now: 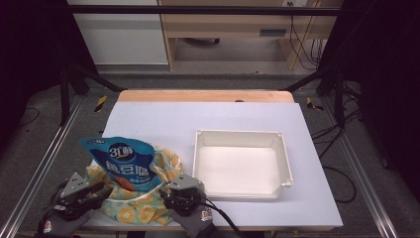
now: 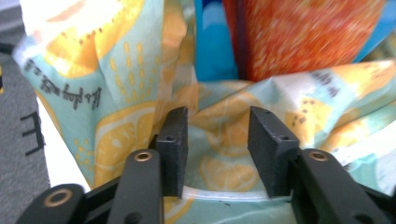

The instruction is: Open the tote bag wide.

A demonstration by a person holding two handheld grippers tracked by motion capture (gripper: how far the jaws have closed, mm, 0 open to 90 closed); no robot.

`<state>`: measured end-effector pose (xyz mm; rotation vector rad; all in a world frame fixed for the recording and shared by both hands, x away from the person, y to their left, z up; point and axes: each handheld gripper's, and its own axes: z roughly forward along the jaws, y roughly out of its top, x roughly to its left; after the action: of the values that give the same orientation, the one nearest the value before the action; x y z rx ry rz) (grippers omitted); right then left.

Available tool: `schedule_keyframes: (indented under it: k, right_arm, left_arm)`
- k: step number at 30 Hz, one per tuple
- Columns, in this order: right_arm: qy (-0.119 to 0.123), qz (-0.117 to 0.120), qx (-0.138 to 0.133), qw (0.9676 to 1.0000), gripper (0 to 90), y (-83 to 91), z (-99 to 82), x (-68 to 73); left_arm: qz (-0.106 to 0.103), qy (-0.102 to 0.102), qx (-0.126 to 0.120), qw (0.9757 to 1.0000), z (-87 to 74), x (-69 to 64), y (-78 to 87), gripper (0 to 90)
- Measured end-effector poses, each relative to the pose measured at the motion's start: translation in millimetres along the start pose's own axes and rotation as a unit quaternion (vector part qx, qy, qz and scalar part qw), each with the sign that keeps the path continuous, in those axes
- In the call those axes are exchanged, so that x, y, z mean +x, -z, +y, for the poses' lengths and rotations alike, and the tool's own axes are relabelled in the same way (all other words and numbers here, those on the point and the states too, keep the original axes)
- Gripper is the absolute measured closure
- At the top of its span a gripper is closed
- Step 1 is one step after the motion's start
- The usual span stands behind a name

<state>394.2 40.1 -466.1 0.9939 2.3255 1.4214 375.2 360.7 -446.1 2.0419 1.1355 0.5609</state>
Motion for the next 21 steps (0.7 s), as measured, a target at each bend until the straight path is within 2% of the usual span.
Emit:
schedule_keyframes:
  k: [2, 7, 16, 21]
  right_arm:
    - [-0.002, 0.003, -0.013, 0.9999, 60.3, 6.1, 3.9, -1.1]
    - [0.003, 0.005, -0.032, 0.9995, 57.1, 16.7, 11.4, -0.8]
    - [0.013, 0.001, -0.061, 0.9981, 52.1, 35.4, 26.9, -4.2]
    - [0.013, 0.000, -0.076, 0.9970, 50.3, 45.1, 35.4, -7.7]
  left_arm:
    - [-0.001, 0.006, -0.021, 0.9998, 2.9, -2.0, 6.1, 55.1]
    - [-0.002, 0.008, -0.053, 0.9985, 9.4, -5.6, 18.0, 54.0]
    - [-0.008, 0.002, -0.092, 0.9957, 23.3, -14.1, 36.6, 51.1]
    - [-0.003, 0.015, -0.114, 0.9934, 31.0, -11.7, 47.8, 49.6]
